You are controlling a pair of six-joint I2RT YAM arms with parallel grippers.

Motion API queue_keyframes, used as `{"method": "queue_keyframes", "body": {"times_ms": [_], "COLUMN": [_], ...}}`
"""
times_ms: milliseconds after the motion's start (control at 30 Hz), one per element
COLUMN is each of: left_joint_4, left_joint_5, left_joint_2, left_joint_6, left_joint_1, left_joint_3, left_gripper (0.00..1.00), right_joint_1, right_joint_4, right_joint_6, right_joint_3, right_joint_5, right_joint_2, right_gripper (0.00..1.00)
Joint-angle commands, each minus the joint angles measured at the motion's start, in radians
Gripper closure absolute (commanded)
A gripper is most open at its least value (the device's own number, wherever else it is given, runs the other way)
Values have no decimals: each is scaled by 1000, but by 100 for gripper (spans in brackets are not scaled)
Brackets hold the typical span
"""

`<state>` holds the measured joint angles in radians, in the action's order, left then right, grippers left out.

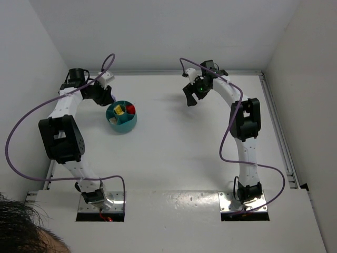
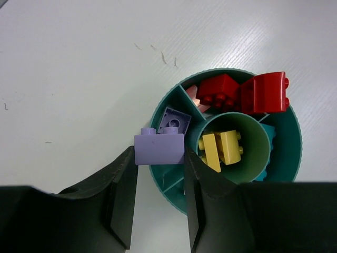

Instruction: Sort the legos into containers by color

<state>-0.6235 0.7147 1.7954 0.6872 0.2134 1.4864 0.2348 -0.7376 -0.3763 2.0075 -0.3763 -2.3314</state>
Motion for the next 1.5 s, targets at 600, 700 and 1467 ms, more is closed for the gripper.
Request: {"method": "queue_keyframes", "body": {"times_ms": [600, 700, 1467], "left_joint_4": [-124, -30, 162], "left_joint_5": [66, 75, -383], "left_joint_2": [32, -19, -180], "left_joint_6": [147, 69, -781], "left_joint_1": [-8, 1, -155], "left_joint_3": [106, 106, -78], "left_gripper": [22, 22, 0], "right_joint_1": [-6, -6, -104], "right_joint_4": [102, 202, 576], "right_joint_6": [-16, 2, 405], "right_joint_3": [-42, -152, -749], "right_joint_5": [-47, -56, 37], "right_joint_2": [33, 116, 671], "right_gripper": [17, 17, 15]}}
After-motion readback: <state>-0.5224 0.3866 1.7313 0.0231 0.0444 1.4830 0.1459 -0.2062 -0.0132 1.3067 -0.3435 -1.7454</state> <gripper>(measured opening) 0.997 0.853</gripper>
